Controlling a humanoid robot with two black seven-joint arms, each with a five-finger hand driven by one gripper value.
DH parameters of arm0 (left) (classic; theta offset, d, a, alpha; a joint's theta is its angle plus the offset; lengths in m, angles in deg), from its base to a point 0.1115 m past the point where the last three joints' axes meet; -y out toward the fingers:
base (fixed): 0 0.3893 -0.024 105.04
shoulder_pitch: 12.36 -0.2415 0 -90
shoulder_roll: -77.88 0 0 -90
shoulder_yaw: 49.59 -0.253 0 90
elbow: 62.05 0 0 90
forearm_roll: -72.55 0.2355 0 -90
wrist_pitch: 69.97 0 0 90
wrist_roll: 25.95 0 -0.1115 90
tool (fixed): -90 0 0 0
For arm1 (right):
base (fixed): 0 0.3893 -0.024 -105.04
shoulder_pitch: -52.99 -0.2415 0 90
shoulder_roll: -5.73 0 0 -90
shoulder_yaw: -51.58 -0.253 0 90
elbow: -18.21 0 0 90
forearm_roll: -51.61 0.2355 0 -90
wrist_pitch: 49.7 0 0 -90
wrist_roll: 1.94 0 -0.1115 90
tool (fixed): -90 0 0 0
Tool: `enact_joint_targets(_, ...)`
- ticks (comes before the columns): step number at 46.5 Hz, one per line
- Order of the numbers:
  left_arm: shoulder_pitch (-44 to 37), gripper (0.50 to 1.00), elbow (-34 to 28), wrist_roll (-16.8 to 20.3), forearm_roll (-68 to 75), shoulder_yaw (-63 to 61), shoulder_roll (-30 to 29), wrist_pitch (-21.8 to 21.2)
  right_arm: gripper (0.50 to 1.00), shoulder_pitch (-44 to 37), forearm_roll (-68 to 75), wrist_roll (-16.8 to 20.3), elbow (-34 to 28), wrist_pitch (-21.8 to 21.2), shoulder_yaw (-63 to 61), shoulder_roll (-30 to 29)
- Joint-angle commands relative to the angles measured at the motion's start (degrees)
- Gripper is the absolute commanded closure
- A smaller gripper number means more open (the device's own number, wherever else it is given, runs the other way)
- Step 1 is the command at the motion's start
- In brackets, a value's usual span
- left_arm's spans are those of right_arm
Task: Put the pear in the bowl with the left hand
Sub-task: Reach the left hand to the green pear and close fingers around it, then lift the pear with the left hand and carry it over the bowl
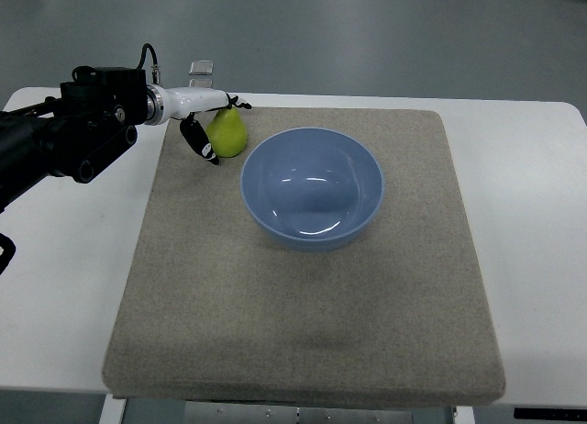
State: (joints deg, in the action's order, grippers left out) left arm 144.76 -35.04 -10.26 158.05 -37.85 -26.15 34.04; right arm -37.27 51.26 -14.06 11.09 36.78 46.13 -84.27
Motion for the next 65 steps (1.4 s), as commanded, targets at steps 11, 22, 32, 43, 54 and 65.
enact_joint_targets(11, -0.9, 0.857, -0.5, -0.1, -0.2, 0.0, 1.2, -1.4, 0.574, 0.0, 0.0, 0.0, 0.0, 0.0, 0.0, 0.0)
enact_joint_targets(22, 0.8, 1.000, 0.4, 0.0, -0.8, 0.3, 0.2, -1.4, 0.574, 0.0, 0.0, 0.0, 0.0, 0.0, 0.0, 0.0)
enact_joint_targets(32, 4.5, 1.000, 7.3, 0.1, -0.8, 0.0, -6.0, -0.9, 0.574, 0.0, 0.0, 0.0, 0.0, 0.0, 0.0, 0.0)
enact_joint_targets(43, 6.4, 1.000, 22.5, 5.0, -0.9, 0.7, -15.6, -0.5, 0.574, 0.0, 0.0, 0.0, 0.0, 0.0, 0.0, 0.0)
enact_joint_targets(54, 7.9, 1.000, 34.6, 10.9, -5.8, 1.2, -20.8, 5.2, 0.574, 0.0, 0.0, 0.0, 0.0, 0.0, 0.0, 0.0)
enact_joint_targets(65, 7.5, 1.000, 41.9, 11.5, -5.3, 0.3, -20.3, 6.9, 0.574, 0.0, 0.0, 0.0, 0.0, 0.0, 0.0, 0.0)
